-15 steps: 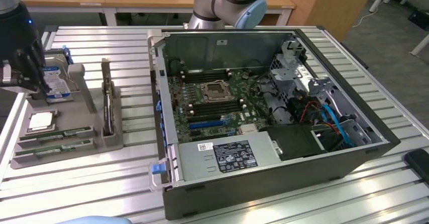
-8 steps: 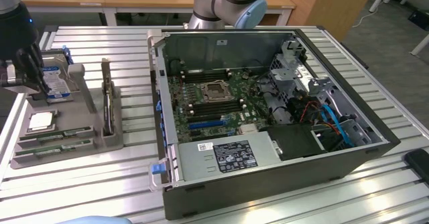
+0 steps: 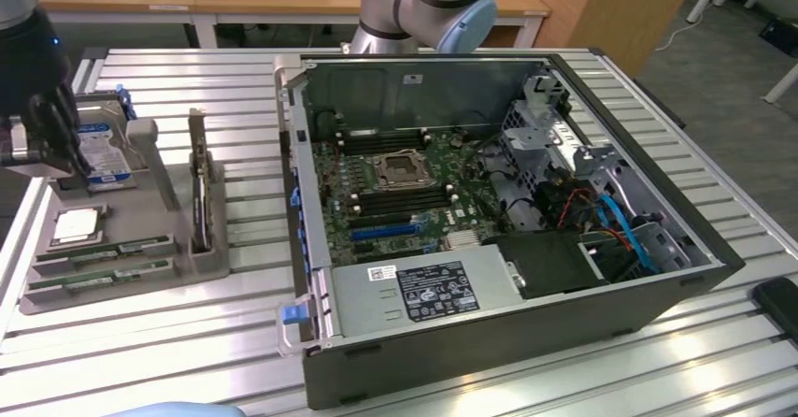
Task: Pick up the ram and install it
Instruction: 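Pick up the ram and move it above insertion slot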
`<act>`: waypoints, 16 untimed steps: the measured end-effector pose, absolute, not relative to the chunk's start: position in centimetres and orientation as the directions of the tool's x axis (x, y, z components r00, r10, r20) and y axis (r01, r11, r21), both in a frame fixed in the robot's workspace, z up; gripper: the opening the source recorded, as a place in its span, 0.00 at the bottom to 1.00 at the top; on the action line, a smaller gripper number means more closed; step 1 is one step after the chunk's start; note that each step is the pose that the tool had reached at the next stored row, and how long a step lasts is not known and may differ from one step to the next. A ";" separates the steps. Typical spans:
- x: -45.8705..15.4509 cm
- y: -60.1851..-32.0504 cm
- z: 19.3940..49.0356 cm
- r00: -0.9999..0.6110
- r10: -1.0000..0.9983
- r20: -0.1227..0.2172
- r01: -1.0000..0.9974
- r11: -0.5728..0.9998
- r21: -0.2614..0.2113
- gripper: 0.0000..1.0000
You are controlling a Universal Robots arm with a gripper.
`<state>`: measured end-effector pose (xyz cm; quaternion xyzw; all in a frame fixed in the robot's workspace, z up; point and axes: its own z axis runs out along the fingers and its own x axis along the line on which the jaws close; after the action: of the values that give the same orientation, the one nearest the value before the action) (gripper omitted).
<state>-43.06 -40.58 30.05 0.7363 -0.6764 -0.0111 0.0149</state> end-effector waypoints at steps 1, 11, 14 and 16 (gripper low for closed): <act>-43.1 -40.7 30.0 0.085 -0.996 0.004 -0.996 -0.085 0.037 0.24; -43.1 -42.9 29.8 0.085 -0.996 0.004 -0.996 -0.085 0.037 0.24; -43.1 -43.5 29.7 0.085 -0.996 0.004 -0.996 -0.085 0.037 0.24; -43.1 -43.7 29.5 0.085 -0.996 0.004 -0.996 -0.085 0.037 0.24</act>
<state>-43.06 -43.72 29.50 0.7363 -0.6764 -0.0112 0.0150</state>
